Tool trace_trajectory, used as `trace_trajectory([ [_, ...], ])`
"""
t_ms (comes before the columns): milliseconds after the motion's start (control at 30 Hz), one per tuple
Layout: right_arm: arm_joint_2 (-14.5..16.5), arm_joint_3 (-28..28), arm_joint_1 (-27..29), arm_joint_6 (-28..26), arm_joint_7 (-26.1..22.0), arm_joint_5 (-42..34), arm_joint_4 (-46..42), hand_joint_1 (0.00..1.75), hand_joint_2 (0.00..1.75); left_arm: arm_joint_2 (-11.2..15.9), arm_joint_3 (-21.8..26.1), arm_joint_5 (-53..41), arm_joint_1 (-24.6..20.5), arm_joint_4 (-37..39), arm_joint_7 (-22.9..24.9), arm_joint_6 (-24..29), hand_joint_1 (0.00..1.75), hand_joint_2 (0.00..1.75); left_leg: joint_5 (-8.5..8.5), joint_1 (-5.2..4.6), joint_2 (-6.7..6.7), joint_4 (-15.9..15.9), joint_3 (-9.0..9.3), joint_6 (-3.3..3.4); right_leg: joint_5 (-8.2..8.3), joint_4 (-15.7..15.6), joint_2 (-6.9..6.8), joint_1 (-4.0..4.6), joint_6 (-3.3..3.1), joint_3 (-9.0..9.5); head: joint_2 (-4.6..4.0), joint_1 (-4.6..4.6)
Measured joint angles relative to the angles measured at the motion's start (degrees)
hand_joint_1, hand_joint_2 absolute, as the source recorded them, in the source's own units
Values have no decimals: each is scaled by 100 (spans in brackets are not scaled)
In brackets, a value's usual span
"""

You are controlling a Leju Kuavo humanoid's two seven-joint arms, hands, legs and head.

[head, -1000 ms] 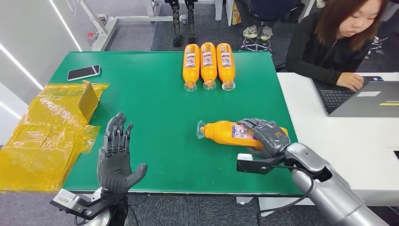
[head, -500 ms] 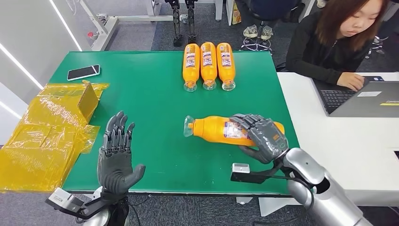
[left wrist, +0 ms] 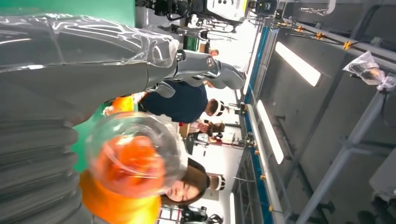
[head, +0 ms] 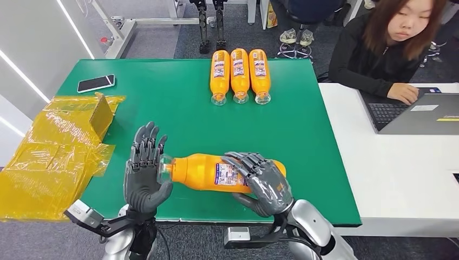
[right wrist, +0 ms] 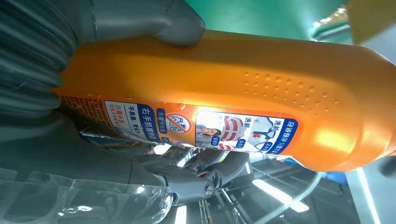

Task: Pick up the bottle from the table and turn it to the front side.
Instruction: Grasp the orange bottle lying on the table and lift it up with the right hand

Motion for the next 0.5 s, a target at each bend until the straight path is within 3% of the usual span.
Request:
trace_trajectory([
  [500,841,5,405,69,-152,369,-167,175,175,-99,-40,76,-263,378,-101,-48,0,175,-1,-1,1,0,-3,0,-1,-1,0,-2,0,-1,1,0],
])
